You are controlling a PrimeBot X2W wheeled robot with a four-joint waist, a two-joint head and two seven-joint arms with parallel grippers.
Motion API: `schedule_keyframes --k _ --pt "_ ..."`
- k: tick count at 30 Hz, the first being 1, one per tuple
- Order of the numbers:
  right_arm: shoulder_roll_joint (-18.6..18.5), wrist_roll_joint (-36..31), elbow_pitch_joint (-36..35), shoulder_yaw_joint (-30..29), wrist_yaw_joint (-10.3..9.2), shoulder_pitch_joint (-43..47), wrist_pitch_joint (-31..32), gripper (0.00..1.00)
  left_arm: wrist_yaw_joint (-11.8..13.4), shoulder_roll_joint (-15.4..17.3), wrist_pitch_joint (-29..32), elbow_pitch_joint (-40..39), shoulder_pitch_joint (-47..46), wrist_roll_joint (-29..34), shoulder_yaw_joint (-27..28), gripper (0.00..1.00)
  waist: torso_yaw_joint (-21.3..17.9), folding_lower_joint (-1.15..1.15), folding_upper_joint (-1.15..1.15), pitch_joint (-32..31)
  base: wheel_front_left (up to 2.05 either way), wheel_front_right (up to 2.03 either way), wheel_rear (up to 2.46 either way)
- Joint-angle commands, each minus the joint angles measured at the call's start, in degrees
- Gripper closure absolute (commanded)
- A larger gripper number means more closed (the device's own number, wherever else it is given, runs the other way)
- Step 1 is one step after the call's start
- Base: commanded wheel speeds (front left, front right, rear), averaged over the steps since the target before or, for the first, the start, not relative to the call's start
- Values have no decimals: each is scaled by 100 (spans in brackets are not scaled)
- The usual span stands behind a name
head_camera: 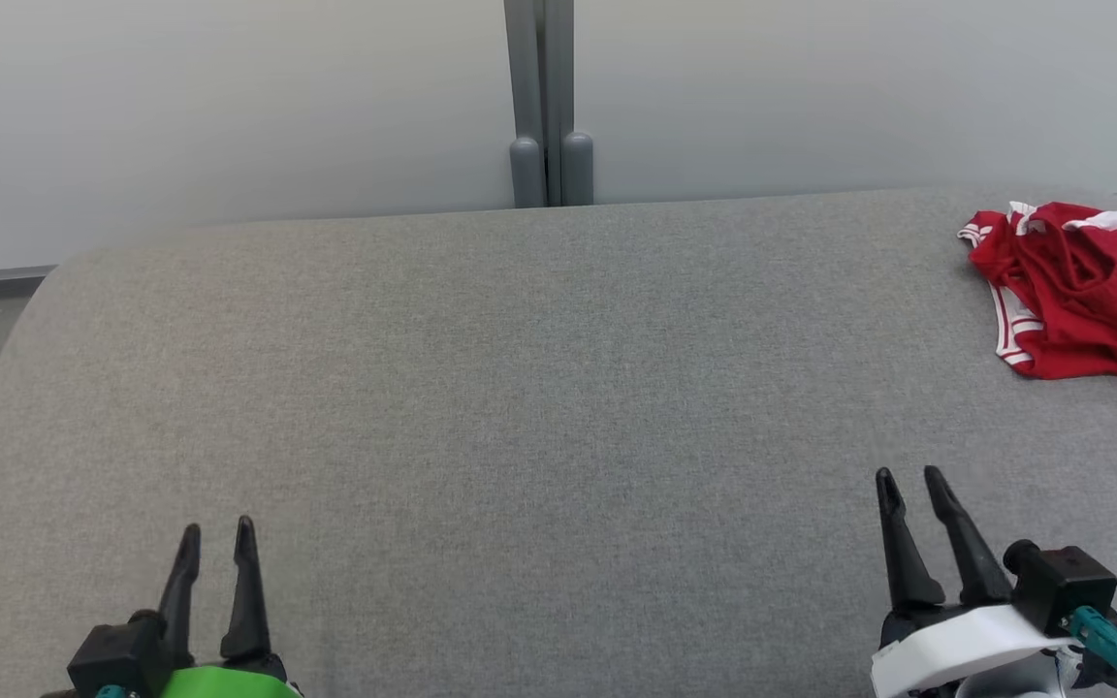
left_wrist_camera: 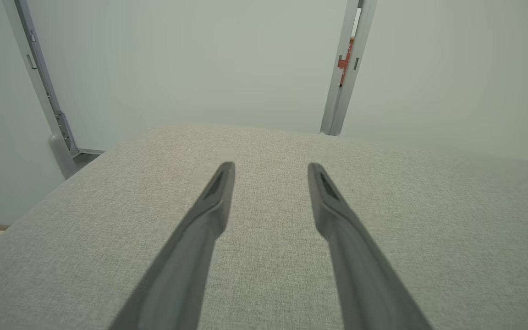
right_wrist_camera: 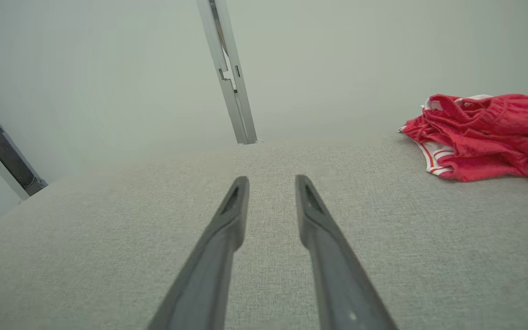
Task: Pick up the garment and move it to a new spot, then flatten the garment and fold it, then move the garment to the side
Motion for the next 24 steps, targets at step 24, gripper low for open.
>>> schedule_keyframes --k 24 --pt "-53 2193 245 -142 -1 -215 496 100 -53 -9 585 163 -266 -2169 105 100 -12 0 0 24 0 0 0"
